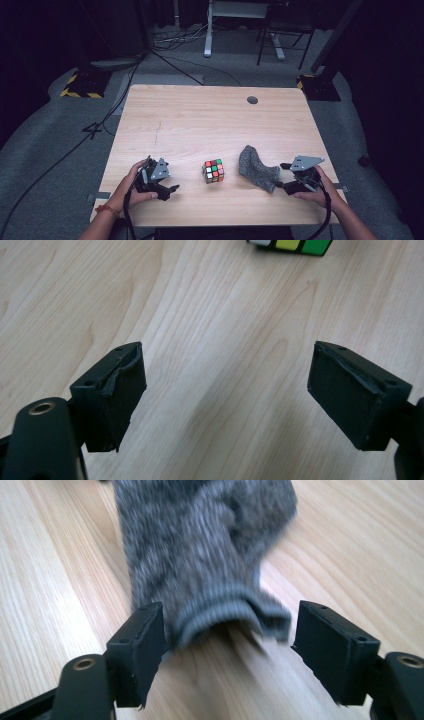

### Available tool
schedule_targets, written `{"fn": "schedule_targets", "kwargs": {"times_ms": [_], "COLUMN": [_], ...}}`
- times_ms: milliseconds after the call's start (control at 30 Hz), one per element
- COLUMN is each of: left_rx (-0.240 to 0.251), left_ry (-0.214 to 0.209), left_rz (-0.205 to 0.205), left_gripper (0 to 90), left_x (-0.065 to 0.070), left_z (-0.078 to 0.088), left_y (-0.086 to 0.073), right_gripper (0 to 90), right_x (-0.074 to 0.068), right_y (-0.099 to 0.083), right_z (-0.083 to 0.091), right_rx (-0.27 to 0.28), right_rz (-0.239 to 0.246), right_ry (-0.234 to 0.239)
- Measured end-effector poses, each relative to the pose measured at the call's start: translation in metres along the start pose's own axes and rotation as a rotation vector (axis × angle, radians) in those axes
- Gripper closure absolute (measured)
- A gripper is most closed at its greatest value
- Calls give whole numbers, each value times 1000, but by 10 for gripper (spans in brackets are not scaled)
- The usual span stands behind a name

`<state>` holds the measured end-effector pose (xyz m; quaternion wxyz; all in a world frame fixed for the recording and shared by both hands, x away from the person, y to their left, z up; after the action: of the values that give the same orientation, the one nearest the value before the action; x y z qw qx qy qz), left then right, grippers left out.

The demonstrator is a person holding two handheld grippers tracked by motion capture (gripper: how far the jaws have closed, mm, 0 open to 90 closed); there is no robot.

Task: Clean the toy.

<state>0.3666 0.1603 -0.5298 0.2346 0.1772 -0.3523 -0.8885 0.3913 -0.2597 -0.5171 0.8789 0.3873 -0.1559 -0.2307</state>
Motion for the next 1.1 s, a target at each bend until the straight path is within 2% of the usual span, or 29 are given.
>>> {"fn": "schedule_targets", "kwargs": {"times_ms": [333,433,467,533,600,667,733,1100], "left_rx": [-20,-41,-38,-28,-18,0,37,37], "left_ry": [1,17,10,0,-9,-34,-36,-29], "left_rz": [71,82,91,126,145,190,194,198], "left_gripper": [165,165,163,163,163,163,151,144], "left_x": [-3,-6,-7,-9,-10,-11,-12,-12], "left_z": [3,2,2,2,2,0,0,-1], "left_y": [-21,-27,-28,-31,-32,-35,-37,-37], "right_gripper": [270,269,268,254,258,257,256,251], "right_x": [15,21,23,26,29,32,32,31], "right_y": [-44,-56,-60,-66,-70,-72,-74,-74], "right_z": [16,21,23,26,28,31,31,31], "right_rx": [-12,2,8,23,47,52,58,59], "right_rz": [-98,-144,-156,-188,-220,-246,-255,-239], "right_ry": [-69,-86,-94,-105,-106,-126,-141,-144]}}
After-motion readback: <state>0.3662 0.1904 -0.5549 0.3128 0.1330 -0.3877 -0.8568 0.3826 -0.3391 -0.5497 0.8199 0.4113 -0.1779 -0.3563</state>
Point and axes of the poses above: each handheld gripper's, and its own axes: z roughly backward along the jaws, y roughly out of its top, x roughly to its right, the point moved 7 cm from there along -z, roughly forward along the jaws, and after that the axes turned 5 degrees about x, right-handed, at the moved point
